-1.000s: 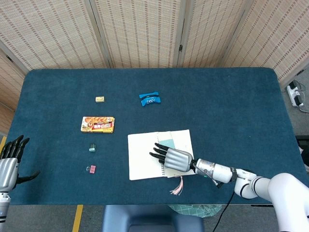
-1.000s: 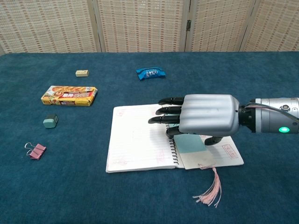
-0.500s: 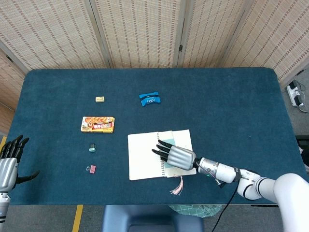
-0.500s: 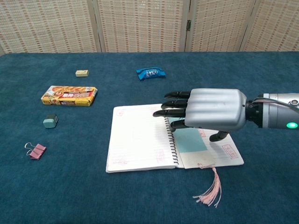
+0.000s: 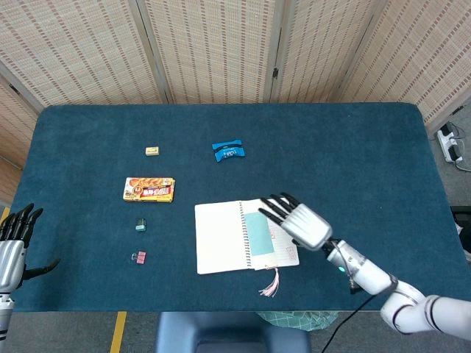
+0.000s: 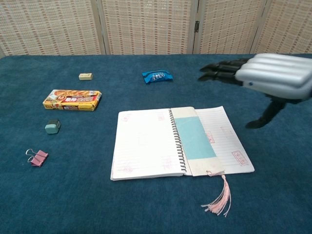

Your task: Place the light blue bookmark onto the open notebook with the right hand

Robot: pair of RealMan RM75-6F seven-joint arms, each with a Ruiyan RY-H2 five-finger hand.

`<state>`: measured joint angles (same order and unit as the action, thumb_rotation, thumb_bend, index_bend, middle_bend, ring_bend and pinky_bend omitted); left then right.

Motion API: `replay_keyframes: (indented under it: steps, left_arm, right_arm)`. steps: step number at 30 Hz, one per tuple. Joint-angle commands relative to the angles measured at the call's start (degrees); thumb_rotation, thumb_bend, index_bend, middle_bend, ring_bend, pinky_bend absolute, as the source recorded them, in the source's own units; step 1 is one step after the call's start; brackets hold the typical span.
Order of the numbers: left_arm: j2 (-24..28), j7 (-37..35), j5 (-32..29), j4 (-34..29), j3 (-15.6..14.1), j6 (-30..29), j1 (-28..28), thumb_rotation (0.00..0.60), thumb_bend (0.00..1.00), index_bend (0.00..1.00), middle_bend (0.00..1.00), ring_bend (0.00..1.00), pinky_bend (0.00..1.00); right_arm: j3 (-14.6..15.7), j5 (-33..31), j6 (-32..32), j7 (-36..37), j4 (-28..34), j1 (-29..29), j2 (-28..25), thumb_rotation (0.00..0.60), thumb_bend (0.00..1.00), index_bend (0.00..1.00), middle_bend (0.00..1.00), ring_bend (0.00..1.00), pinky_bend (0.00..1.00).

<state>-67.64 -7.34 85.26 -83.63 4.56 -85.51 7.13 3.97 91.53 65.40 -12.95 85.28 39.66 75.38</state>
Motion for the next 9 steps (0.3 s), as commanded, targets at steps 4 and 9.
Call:
replay_keyframes:
  steps: [4, 9]
  left_arm:
    - [-0.25, 0.33, 1.9, 0.45, -0.87, -0.95, -0.14, 0.6, 0.13, 0.0, 0.0, 0.0, 0.01]
    - [1.2, 2.75, 2.54, -2.37, -2.19, 0.03, -0.32, 0.6, 0.13, 0.02, 0.0, 0.0, 0.01]
  right_arm:
    - [-0.2, -13.65, 21.02, 3.46, 7.92, -21.18, -7.97, 0.6, 0.0, 0.0, 0.0, 0.03, 0.2]
    - [0.26, -16.8, 23.68, 3.8, 9.76, -26.79, -11.05, 0.6, 0.0, 0.0, 0.0, 0.01, 0.18]
